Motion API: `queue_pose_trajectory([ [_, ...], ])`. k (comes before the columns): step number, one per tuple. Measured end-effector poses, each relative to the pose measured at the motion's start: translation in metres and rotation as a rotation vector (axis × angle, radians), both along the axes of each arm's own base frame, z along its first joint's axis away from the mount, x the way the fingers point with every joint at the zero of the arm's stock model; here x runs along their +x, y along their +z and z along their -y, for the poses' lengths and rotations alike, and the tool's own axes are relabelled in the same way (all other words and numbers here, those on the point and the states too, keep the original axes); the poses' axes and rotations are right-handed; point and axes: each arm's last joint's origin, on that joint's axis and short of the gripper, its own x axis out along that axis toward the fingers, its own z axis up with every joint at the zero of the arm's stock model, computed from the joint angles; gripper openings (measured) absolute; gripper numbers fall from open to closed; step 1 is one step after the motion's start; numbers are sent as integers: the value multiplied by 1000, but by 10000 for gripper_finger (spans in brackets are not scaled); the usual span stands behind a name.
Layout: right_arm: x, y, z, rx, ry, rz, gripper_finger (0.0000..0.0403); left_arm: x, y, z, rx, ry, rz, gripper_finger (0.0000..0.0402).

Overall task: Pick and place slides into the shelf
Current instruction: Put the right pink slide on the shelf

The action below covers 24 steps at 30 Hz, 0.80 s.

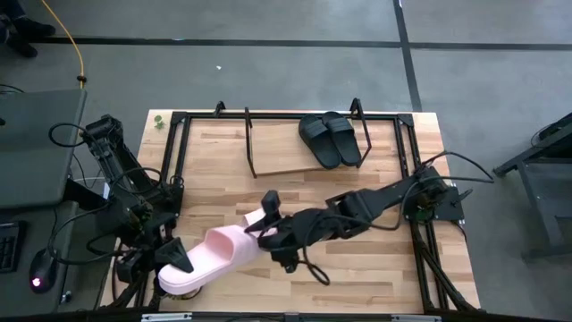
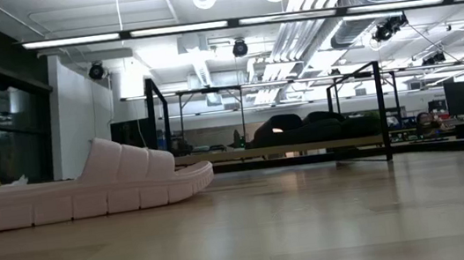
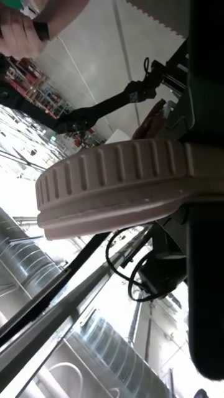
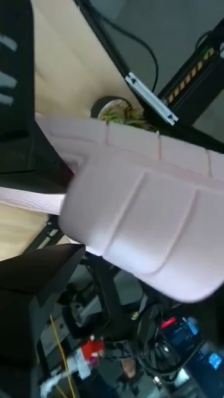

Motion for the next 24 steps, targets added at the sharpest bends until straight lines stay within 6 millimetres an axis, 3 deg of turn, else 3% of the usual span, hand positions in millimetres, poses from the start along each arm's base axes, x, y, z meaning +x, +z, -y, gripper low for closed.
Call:
queue_pose_trajectory([
  [4, 9, -9, -3, -37, -22, 16, 130, 0, 0, 0, -3, -1, -2, 49],
  [17, 13, -1, -2, -43, -12, 98, 128, 0, -1, 0, -8, 5, -21, 49],
  [20, 13, -1, -2, -39, -11, 100, 110, 0, -1, 0, -10, 5, -22, 49],
  [24, 13, -1, -2, -19, -13, 99, 52, 0, -1, 0, -14, 6, -23, 56],
])
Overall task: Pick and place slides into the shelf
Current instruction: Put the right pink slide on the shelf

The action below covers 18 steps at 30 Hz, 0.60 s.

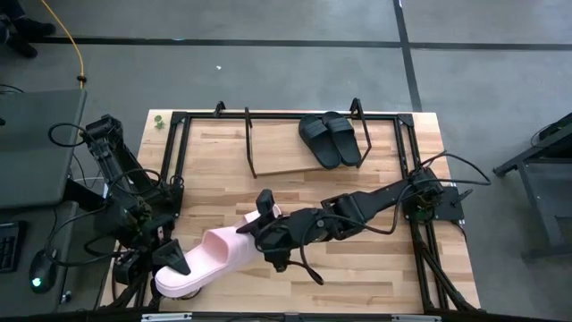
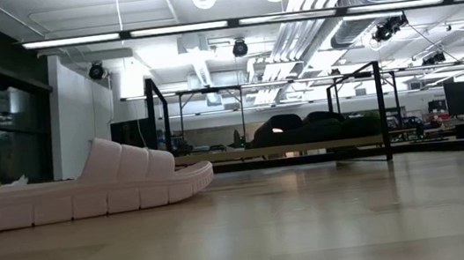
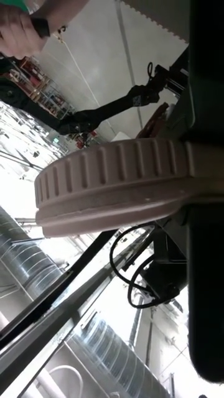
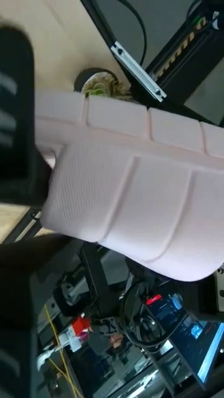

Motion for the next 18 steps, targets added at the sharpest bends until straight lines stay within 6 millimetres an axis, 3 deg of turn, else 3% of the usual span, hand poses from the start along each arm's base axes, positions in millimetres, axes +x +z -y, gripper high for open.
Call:
queue_pose_trajectory([
  [3, 0, -1, 0, 3, -4, -6, 10, 0, 0, 0, -11, 8, -6, 76],
  [18, -3, -9, 9, -49, -233, -72, 2, 3, -5, -6, -79, 229, -108, 97],
])
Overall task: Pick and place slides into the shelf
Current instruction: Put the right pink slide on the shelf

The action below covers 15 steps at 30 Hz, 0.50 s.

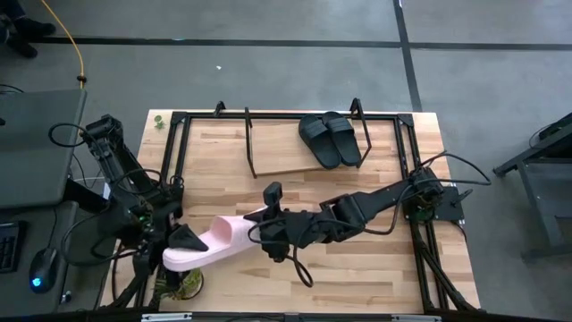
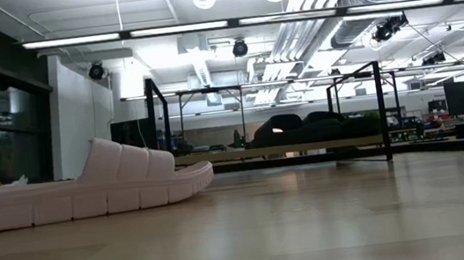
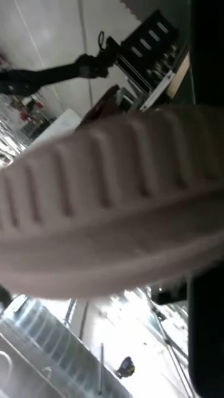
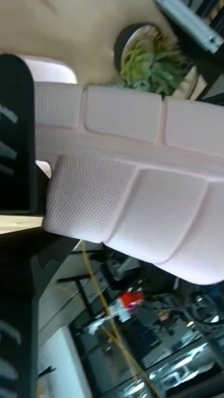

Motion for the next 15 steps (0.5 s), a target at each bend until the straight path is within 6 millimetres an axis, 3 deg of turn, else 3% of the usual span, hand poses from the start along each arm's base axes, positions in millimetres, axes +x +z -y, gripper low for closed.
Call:
queue_pose_trajectory([
  [15, -10, -5, 12, -22, -166, -84, 0, 0, 0, -6, -37, 177, -44, 209],
])
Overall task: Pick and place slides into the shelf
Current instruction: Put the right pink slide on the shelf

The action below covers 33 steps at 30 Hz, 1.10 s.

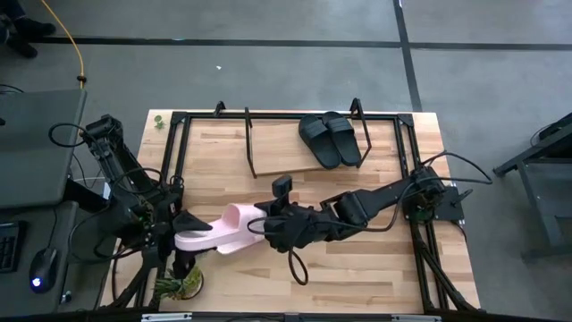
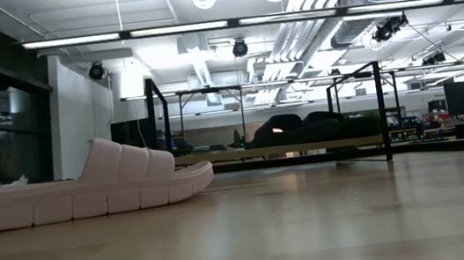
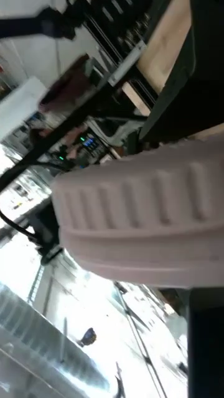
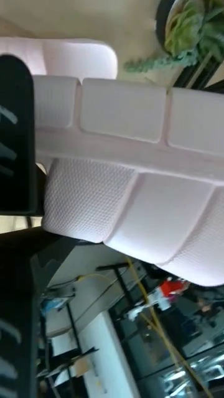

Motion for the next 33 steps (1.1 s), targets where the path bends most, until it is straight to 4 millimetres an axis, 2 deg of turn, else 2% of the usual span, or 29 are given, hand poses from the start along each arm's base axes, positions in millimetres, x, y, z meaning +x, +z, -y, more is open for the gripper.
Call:
queue_pose_trajectory([
  [9, -18, -1, 15, -25, -196, -63, 0, -2, 2, -8, -23, 186, -48, 215],
  [16, -21, -8, 36, -31, -345, -104, 0, -1, 2, -16, -63, 327, -88, 207],
  [25, -19, -13, 76, -45, -527, -119, 0, 18, 11, -58, -167, 508, -32, 199],
  [33, -24, -18, 116, -63, -723, -138, 0, 19, 11, -94, -237, 420, -2, 195],
])
